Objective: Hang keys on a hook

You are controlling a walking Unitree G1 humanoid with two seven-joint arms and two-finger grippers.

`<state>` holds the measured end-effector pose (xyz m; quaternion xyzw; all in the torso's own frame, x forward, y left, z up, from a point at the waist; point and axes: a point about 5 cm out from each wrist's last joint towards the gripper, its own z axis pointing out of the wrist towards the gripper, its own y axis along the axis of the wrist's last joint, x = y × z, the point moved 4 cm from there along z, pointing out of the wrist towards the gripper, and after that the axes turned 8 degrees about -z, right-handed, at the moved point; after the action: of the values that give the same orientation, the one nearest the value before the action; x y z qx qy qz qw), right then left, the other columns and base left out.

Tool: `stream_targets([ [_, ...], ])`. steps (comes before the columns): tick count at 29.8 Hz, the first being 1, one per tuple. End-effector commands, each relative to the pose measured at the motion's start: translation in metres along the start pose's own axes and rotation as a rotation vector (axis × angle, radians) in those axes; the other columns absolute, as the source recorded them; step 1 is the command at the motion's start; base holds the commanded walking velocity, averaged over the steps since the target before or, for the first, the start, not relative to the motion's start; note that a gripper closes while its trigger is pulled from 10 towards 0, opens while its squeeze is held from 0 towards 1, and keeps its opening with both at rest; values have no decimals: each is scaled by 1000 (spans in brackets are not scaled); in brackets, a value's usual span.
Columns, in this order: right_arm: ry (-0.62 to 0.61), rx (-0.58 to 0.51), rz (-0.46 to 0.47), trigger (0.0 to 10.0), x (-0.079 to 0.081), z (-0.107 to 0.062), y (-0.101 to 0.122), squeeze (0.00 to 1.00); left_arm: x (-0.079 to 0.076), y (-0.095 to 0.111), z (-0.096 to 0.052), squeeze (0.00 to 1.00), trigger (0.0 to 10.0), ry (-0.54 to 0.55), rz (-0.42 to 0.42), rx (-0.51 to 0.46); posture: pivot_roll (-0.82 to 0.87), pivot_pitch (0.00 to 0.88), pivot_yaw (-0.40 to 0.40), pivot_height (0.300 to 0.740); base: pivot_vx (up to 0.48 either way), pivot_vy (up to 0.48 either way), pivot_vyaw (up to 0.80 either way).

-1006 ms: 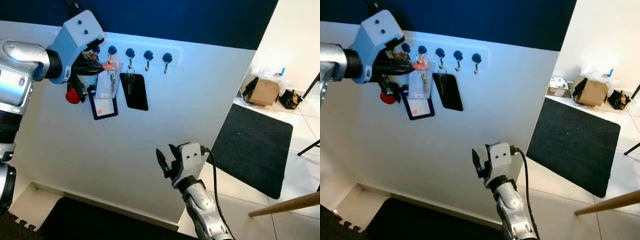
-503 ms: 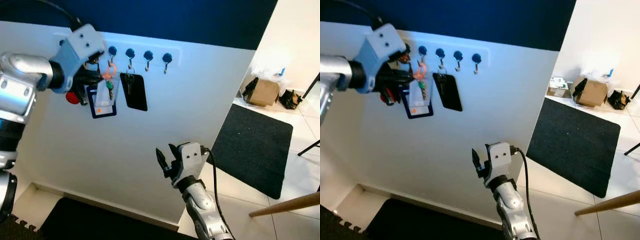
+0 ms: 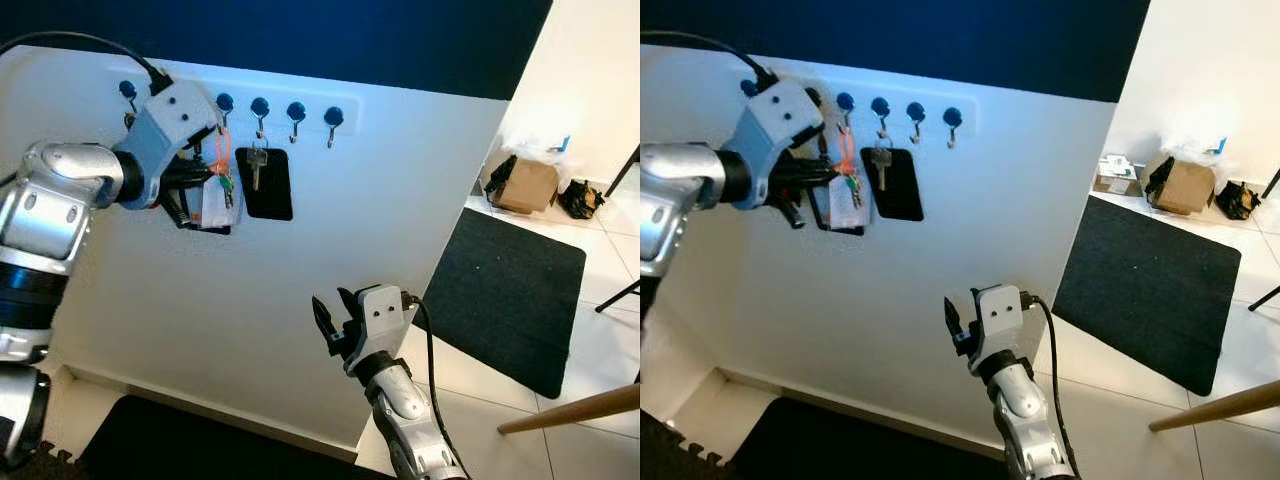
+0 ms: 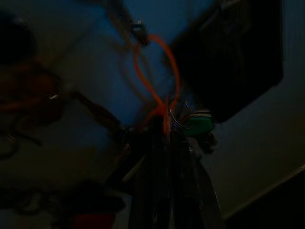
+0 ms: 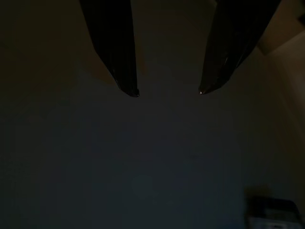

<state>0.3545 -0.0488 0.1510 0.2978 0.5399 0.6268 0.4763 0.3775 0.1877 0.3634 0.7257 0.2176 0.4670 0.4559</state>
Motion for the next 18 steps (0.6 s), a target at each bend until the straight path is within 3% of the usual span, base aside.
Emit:
stream_targets([
  [1,-1,13,4,10000,0,-4,-5,0,0,7,-4,1000,10000,25,-71,-61,256,175,1,740,0,0,0],
  [6,0,13,2,10000,-1,-3,-4,0,4,17,-16,1000,10000,73,-143,-160,255,176,1,740,0,0,0],
  [7,0,14,2,10000,-1,-4,-5,0,5,19,-20,855,10000,84,-178,-205,252,178,1,740,0,0,0],
  [8,0,16,1,10000,-1,-5,-5,0,4,20,-25,541,10000,91,-206,-243,252,178,1,740,0,0,0],
  [9,0,17,0,10000,-2,-6,-6,0,1,18,-30,0,10000,91,-225,-264,249,180,-1,740,0,0,0],
  [11,0,20,-1,10000,-2,-7,-7,0,-4,13,-34,0,10000,88,-248,-282,248,181,-2,740,0,0,0],
  [12,1,24,-4,10000,-3,-8,-8,0,-16,4,-40,0,10000,83,-282,-298,246,183,-6,740,0,0,0],
  [15,1,24,-4,10000,-3,-9,-8,0,-21,0,-43,0,10000,83,-293,-302,246,183,-6,740,0,0,0],
  [16,2,26,-7,10000,-4,-9,-8,0,-33,-16,-48,0,10000,115,-346,-305,243,184,-14,740,0,0,0],
  [18,3,26,-8,10000,-5,-8,-8,0,-38,-27,-52,0,10000,162,-397,-302,246,184,-19,740,0,0,0],
])
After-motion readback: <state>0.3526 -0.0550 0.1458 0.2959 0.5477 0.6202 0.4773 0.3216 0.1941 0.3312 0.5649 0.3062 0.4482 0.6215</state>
